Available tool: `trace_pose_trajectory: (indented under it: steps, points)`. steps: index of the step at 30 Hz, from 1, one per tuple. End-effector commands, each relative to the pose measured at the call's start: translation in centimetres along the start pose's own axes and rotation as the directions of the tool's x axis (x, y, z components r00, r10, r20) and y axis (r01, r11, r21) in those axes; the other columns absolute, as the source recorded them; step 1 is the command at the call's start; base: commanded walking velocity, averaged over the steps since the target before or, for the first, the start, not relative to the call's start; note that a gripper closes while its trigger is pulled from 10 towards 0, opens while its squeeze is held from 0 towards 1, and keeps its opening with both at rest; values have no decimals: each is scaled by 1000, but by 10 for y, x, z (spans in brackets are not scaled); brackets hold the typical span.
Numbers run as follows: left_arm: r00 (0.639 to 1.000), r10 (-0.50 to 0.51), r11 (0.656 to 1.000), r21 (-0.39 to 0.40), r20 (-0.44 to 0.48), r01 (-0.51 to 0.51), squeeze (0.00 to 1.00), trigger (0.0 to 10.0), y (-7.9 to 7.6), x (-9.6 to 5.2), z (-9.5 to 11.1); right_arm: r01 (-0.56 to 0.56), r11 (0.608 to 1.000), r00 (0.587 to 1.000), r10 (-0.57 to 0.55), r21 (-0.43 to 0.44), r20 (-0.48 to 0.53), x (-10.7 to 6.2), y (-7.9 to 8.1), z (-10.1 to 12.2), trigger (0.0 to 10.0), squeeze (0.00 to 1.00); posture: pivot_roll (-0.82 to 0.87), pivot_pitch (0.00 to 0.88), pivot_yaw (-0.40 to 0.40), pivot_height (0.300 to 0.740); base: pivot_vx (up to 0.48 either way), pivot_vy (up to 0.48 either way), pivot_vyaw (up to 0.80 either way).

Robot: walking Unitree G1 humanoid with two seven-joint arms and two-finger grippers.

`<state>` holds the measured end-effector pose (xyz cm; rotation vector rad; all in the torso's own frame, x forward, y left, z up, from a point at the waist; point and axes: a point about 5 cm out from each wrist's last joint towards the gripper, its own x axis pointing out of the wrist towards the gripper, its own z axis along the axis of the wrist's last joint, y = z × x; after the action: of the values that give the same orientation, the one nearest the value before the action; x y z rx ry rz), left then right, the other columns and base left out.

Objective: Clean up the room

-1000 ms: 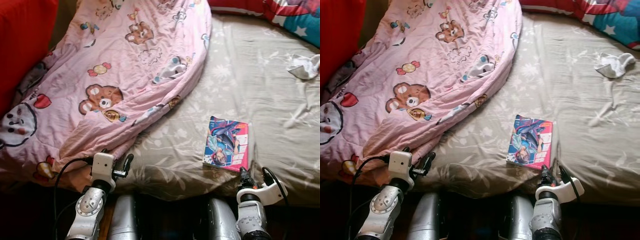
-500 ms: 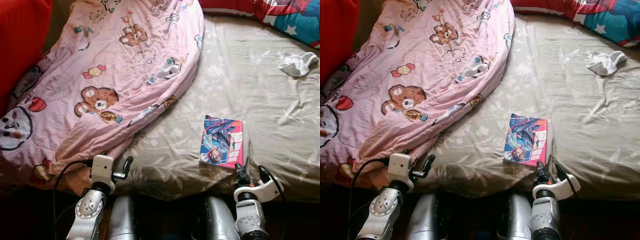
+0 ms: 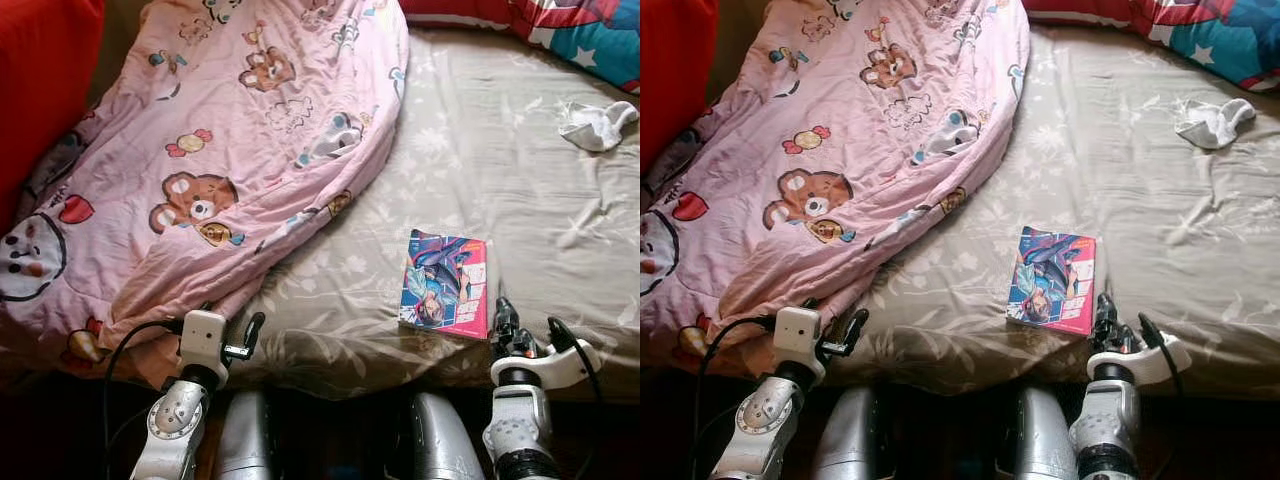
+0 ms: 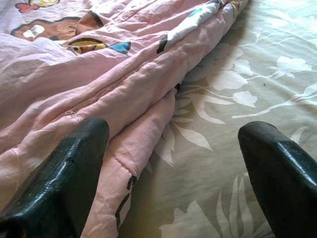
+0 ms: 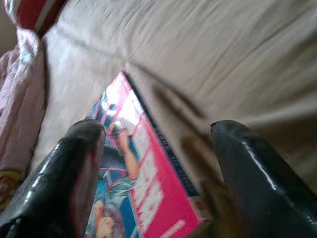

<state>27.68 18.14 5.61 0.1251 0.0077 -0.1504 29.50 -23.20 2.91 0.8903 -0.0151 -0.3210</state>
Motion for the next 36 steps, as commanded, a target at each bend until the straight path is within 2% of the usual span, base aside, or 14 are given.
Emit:
trace_pose_trajectory:
  steps: [1, 4, 11, 13, 17, 28, 31, 36]
  points:
    - [999, -6, 1000, 19, -34, 7, 0, 10000, 2, -7, -7, -14, 1000, 996, 14, 2, -88, -2, 1, -13, 10000, 0, 196, 248, 44, 585, 0, 0, 0]
    - [999, -6, 1000, 24, -35, 7, 0, 10000, 4, -7, -6, -70, 997, 987, 71, 16, -144, 2, 9, -19, 10000, 0, 207, 248, 48, 585, 0, 0, 0]
    - [999, -8, 1000, 30, -40, 9, 0, 10000, 6, -10, -7, -91, 996, 982, 92, 9, -163, 6, 14, -19, 10000, 0, 207, 250, 54, 585, 0, 0, 0]
    - [999, -11, 999, 31, -42, 12, 0, 10000, 6, -11, -7, -93, 996, 984, 93, 7, -154, 6, 14, -18, 10000, 0, 213, 252, 58, 585, 0, 0, 0]
    - [999, -15, 999, 33, -47, 17, 0, 10000, 7, -12, -8, -73, 996, 988, 80, 56, -130, 7, 13, -15, 10000, 0, 211, 259, 65, 585, 0, 0, 0]
    - [998, -15, 999, 38, -55, 17, 0, 10000, 9, -16, -7, -48, 998, 993, 53, 49, -106, 5, 4, -11, 10000, 0, 218, 284, 74, 585, 0, 0, 0]
    - [998, -17, 999, 37, -60, 19, 0, 10000, 9, -19, -8, -40, 996, 999, 43, 79, -33, 5, 0, -2, 10000, 0, 215, 298, 79, 585, 0, 0, 0]
    - [998, -20, 999, 33, -63, 22, 0, 10000, 8, -19, -8, -33, 997, 999, 35, 74, -24, 4, -2, 0, 10000, 0, 211, 310, 81, 585, 0, 0, 0]
